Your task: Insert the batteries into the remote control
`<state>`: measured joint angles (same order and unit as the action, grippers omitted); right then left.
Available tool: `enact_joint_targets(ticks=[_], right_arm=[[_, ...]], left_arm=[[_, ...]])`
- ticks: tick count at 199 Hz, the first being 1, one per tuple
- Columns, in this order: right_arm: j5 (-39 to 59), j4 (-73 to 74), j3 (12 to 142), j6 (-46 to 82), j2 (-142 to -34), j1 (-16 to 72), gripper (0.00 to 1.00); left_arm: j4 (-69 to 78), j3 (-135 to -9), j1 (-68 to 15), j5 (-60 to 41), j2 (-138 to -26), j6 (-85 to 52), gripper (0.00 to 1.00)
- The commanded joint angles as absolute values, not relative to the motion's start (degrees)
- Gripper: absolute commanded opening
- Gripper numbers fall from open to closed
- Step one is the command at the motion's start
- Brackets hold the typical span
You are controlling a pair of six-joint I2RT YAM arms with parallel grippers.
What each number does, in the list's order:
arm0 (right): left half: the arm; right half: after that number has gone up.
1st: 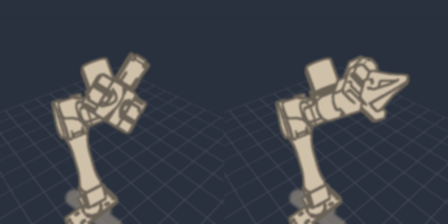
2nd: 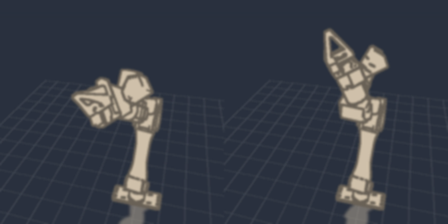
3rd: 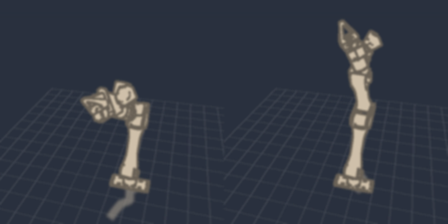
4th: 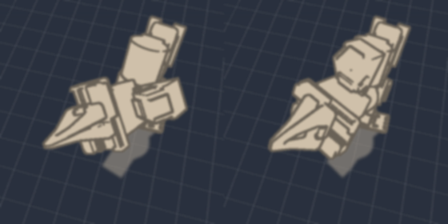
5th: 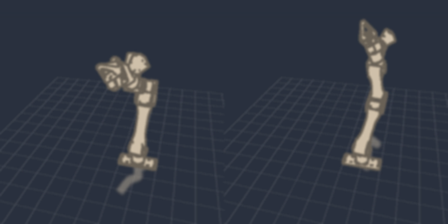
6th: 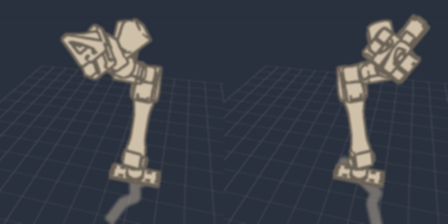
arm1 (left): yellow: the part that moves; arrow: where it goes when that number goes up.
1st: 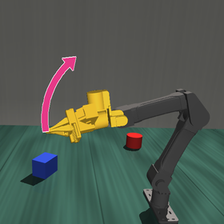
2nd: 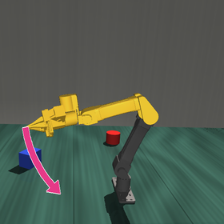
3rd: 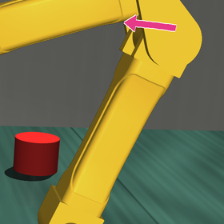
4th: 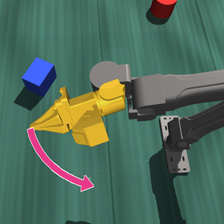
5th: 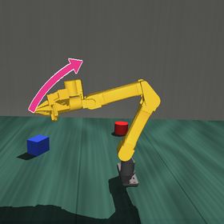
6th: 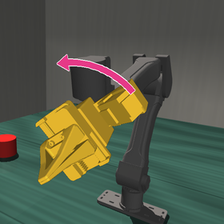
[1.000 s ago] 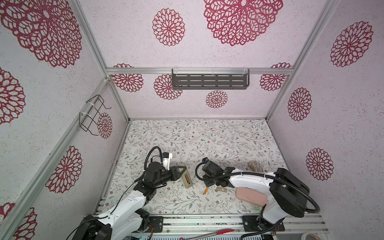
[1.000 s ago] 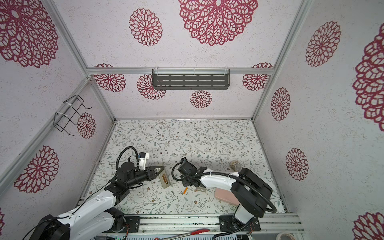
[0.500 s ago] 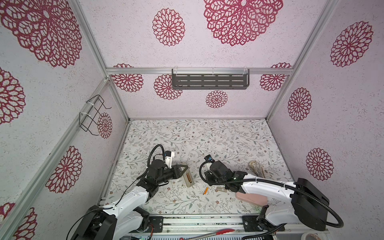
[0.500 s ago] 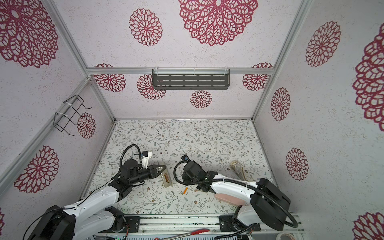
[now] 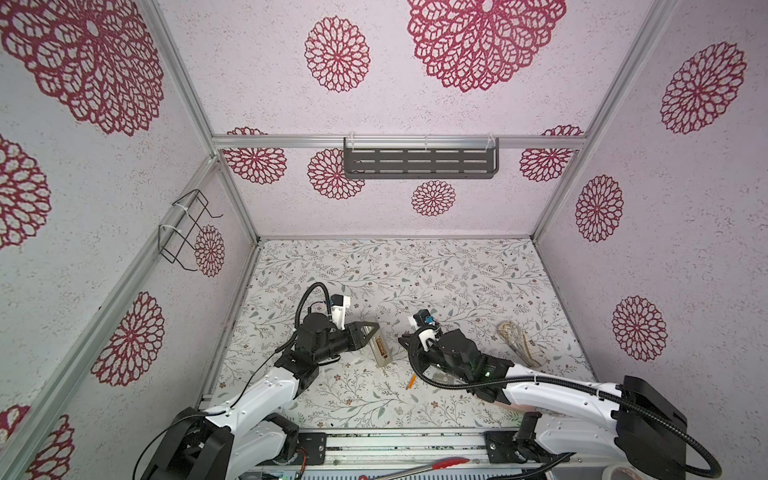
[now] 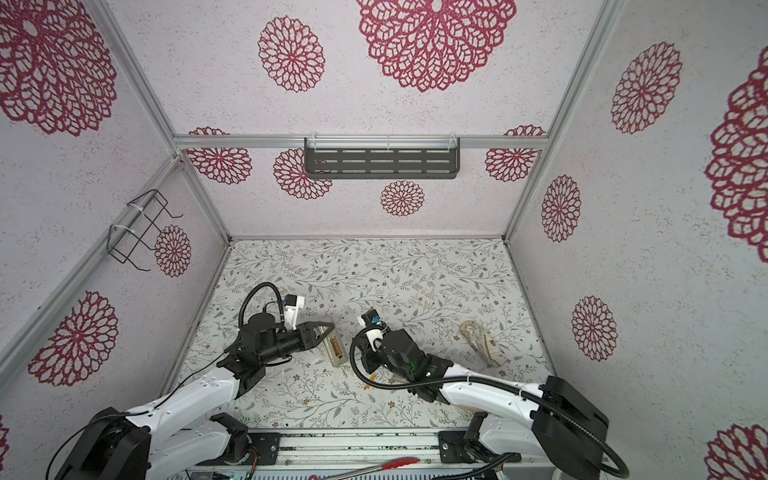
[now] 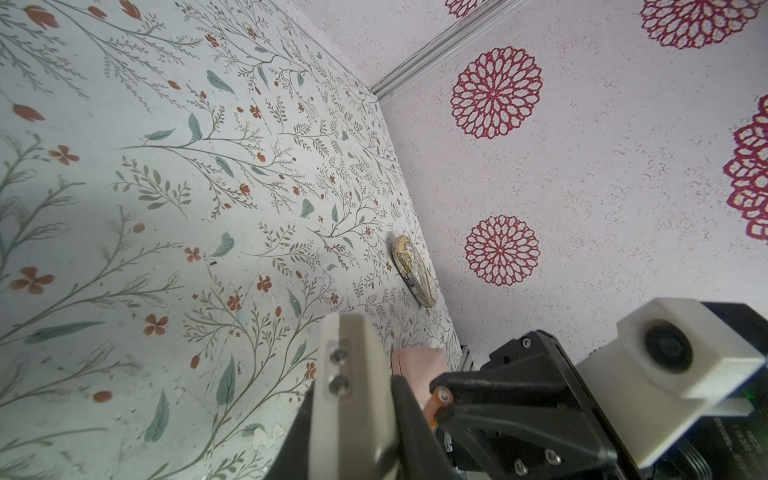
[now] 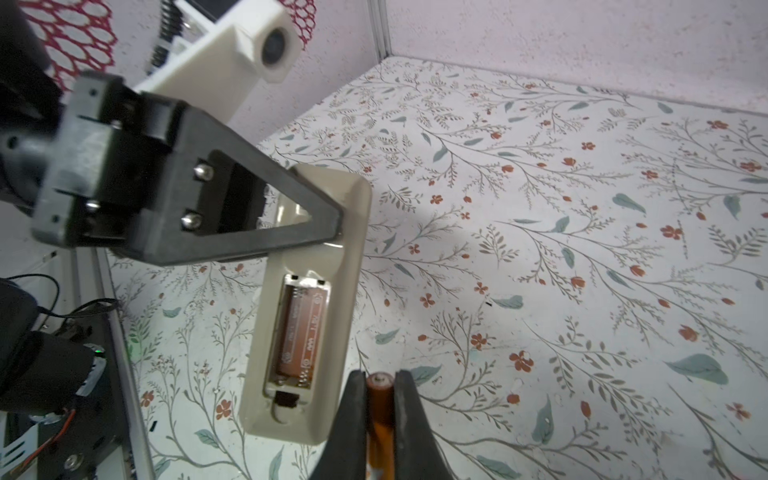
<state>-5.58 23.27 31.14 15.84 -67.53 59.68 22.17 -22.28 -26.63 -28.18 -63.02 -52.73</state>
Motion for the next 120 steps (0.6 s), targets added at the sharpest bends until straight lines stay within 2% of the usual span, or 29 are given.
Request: enact_joint_targets(ticks=[1, 120], right_arm=[[-5.1, 33.9, 30.0, 13.6, -65.3, 61.1, 0.0], [-4.4, 48.8, 28.4, 9.6, -69.4, 63.3, 0.0]], left_arm=[[25.3, -23.6, -26.9, -29.2, -63.3, -54.5, 0.0], [25.0, -25.1, -26.8, -30.5, -62.5, -56.3, 0.0]])
